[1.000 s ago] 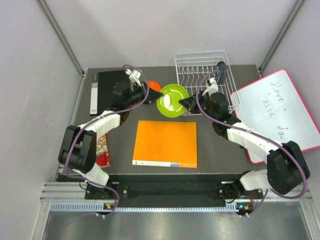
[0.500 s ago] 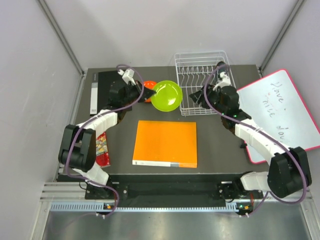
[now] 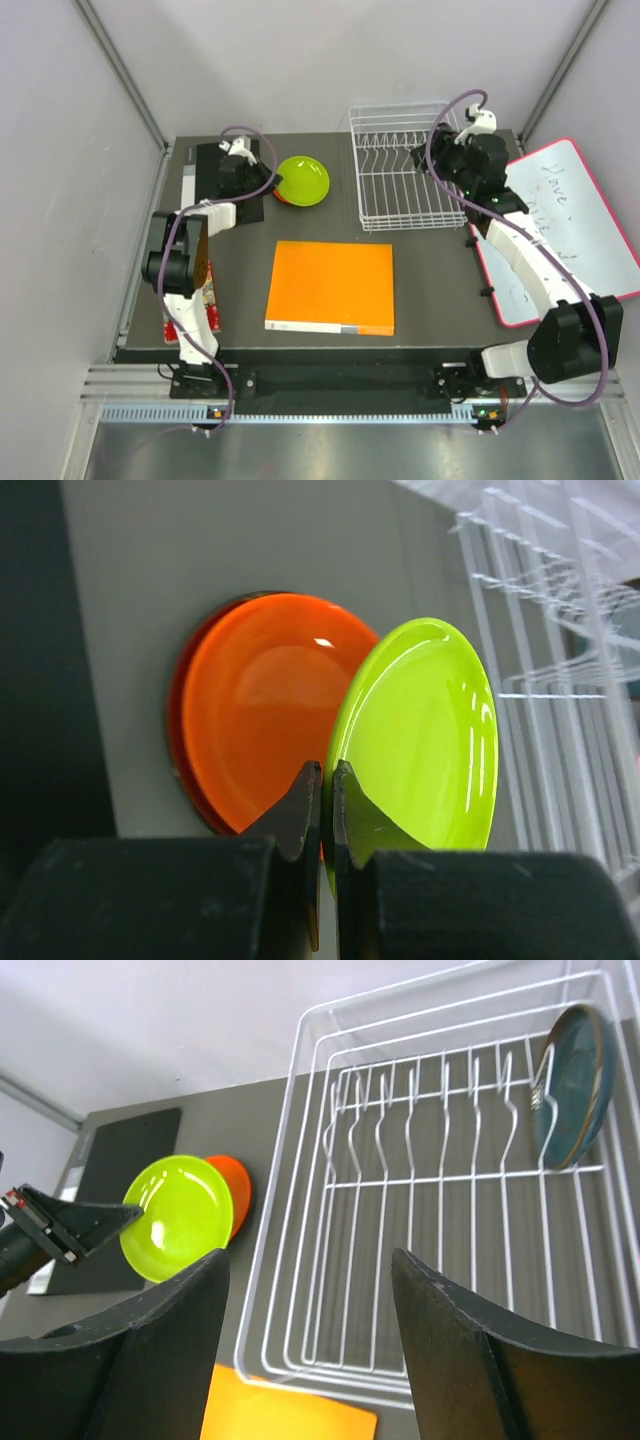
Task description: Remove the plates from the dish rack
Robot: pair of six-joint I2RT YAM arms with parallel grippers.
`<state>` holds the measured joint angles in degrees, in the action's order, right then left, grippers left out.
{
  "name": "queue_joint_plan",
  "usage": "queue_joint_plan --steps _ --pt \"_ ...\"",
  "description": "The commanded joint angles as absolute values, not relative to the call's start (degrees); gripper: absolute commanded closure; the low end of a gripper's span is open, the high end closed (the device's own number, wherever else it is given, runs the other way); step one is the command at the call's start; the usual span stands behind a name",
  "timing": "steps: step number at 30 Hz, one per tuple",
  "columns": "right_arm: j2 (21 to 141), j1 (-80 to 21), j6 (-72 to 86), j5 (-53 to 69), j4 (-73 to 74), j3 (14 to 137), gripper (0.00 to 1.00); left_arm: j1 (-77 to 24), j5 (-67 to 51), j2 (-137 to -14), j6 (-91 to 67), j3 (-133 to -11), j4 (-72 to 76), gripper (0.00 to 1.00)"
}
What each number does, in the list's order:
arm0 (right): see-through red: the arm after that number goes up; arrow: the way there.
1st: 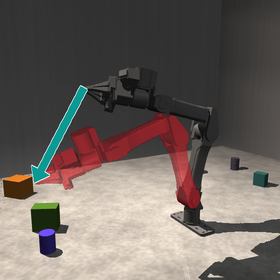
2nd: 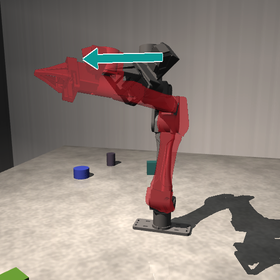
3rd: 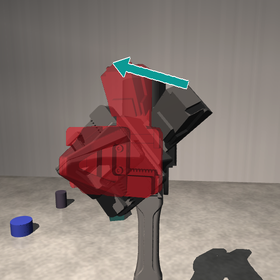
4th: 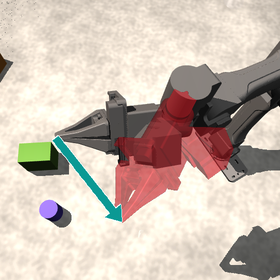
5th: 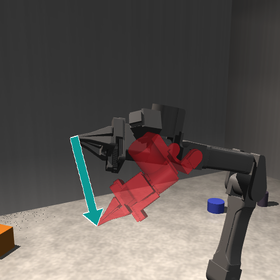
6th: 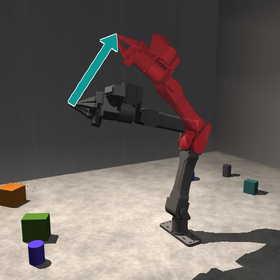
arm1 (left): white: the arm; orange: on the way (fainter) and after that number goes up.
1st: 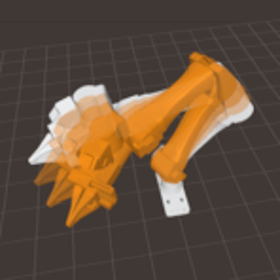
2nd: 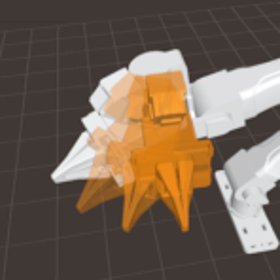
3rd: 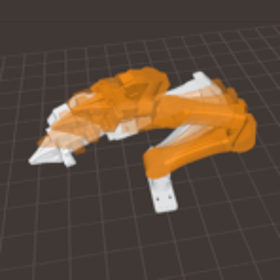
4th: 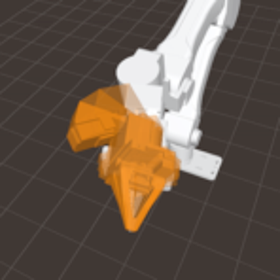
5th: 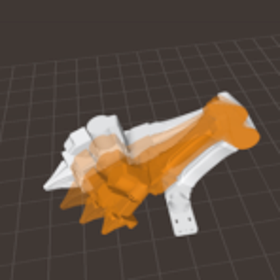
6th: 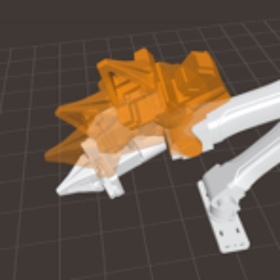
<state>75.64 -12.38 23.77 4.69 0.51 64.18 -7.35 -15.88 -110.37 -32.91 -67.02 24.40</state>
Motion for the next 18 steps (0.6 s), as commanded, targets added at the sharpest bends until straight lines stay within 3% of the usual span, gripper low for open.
queue_joint_plan --steps 1,11,18 --pt "80.7 -11.0 18.6 2.0 2.1 70.0 0.34 -7.2 -9.9 -114.4 -30.5 -71.2 28.6 1.00" --pt "89.0 -9.2 18.5 3.4 0.5 74.0 0.35 -6.9 -4.1 -118.9 -29.4 -71.8 32.6 1.00" --pt "92.5 -8.8 18.0 2.7 0.4 75.8 0.34 -5.7 -6.8 -120.7 -32.7 -71.6 34.9 1.00"
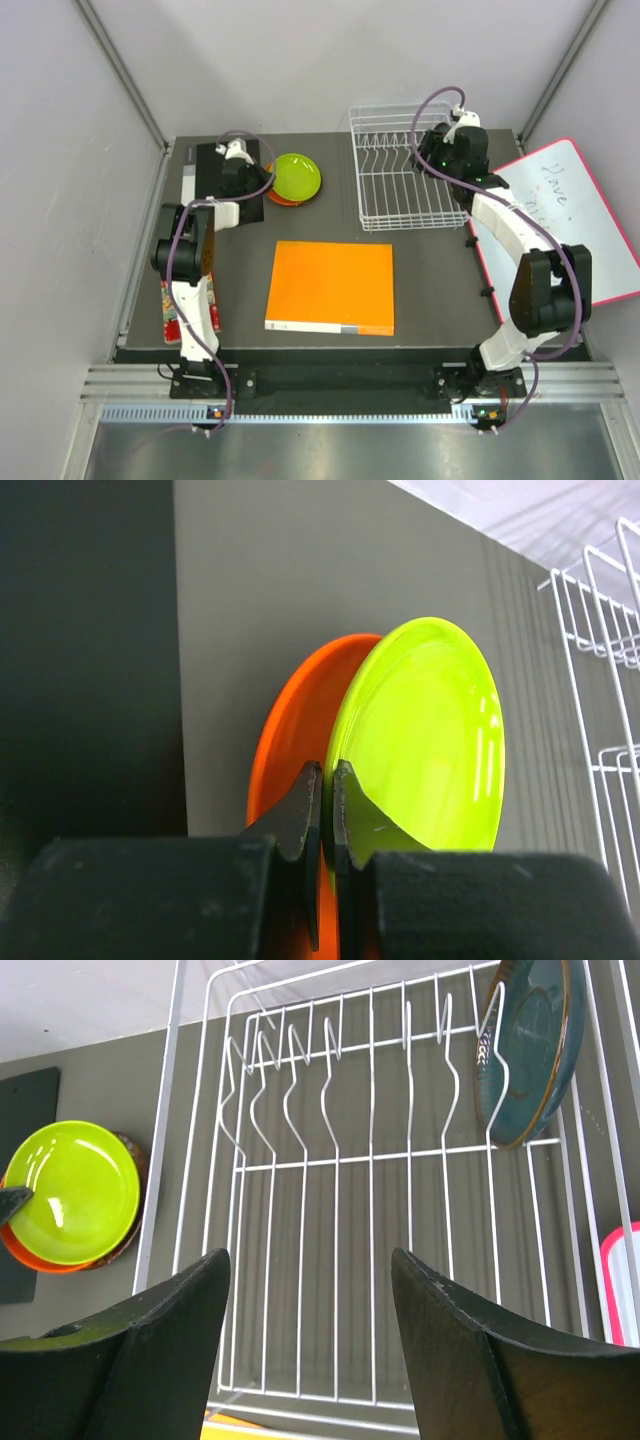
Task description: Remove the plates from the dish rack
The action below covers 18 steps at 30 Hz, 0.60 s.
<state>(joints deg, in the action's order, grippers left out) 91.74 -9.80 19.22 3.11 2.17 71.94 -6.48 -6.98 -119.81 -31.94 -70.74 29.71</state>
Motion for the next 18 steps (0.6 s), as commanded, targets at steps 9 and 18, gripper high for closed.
queue_joint_plan --steps 9,18 --pt "93.7 -8.4 18.0 3.2 0.4 74.2 0.34 -4.0 -9.3 -120.0 -37.0 -68.9 39.1 1.00" --pt "93.8 -8.4 18.6 3.6 -1.0 72.9 0.34 -3.9 -7.3 -117.3 -33.6 -68.1 34.3 0.45"
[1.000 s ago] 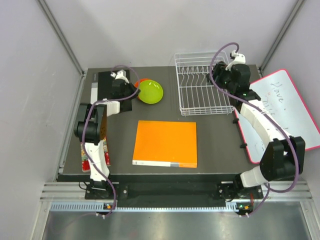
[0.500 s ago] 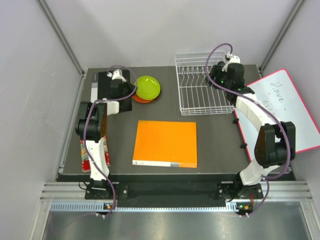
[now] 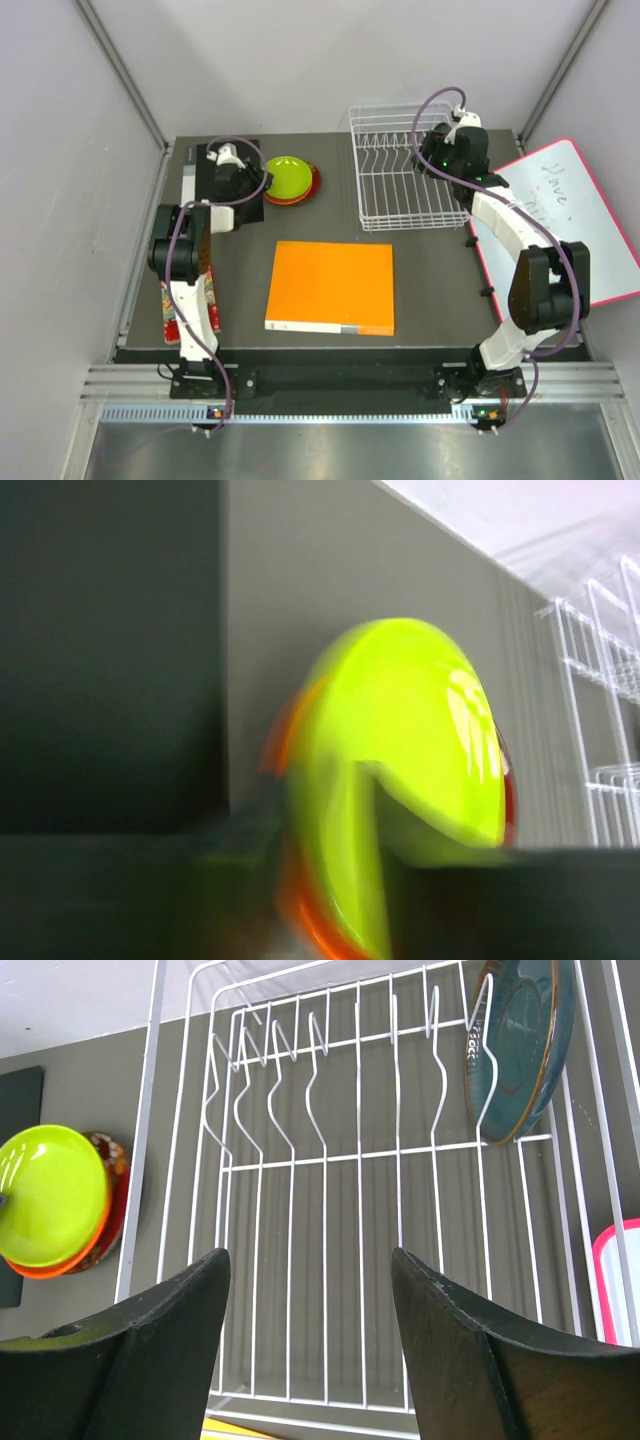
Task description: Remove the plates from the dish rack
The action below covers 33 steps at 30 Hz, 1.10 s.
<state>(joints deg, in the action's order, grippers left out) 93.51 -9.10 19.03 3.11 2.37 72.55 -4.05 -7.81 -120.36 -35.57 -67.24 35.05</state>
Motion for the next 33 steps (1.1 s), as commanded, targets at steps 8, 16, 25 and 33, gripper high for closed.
queue_joint_plan --steps 8,16,25,33 --pt "92.8 -8.3 17.9 0.3 -0.2 73.6 0.34 -4.0 -9.7 -116.7 -32.7 -68.4 32.0 0.01" --pt "93.1 -8.3 17.4 -1.7 1.2 74.3 0.34 -4.1 -12.9 -117.5 -32.7 -70.0 30.6 0.01" --pt "93.8 -8.2 18.5 -0.9 0.4 73.2 0.34 -4.4 -14.6 -115.4 -32.4 -69.5 30.6 0.03" --pt "93.3 -8.2 18.6 -1.1 0.4 72.1 0.34 -4.7 -16.5 -112.9 -32.4 -68.3 31.3 0.10"
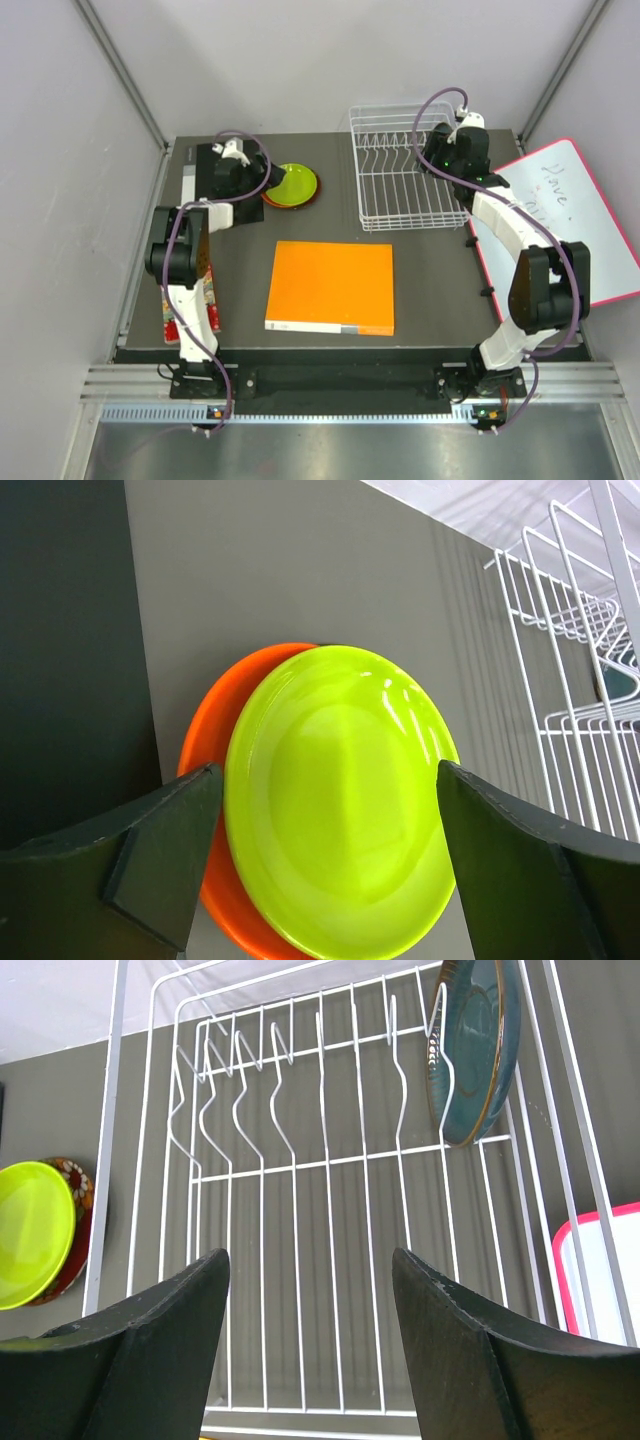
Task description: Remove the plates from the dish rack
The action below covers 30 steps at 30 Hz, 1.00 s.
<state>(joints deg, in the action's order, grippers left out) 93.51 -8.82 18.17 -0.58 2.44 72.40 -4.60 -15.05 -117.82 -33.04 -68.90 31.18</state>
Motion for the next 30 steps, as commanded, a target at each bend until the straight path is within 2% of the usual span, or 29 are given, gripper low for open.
queue_joint_plan --steps 1,8,12,30 --pt "93.3 -8.2 18.5 -1.2 0.4 72.1 0.34 -4.8 -15.4 -112.2 -32.3 -68.1 30.6 0.10" --pt "93.4 -8.2 18.7 -0.6 0.4 71.7 0.34 -4.8 -5.0 -104.2 -31.1 -57.7 38.0 0.05" --pt "93.5 -8.3 19.0 -0.3 -1.0 71.2 0.34 -4.8 -4.5 -106.3 -30.2 -61.3 32.9 0.04" --pt "94.0 -7.7 19.0 -1.0 -1.2 70.4 0.34 -4.8 -8.1 -114.2 -30.8 -67.0 31.9 0.05"
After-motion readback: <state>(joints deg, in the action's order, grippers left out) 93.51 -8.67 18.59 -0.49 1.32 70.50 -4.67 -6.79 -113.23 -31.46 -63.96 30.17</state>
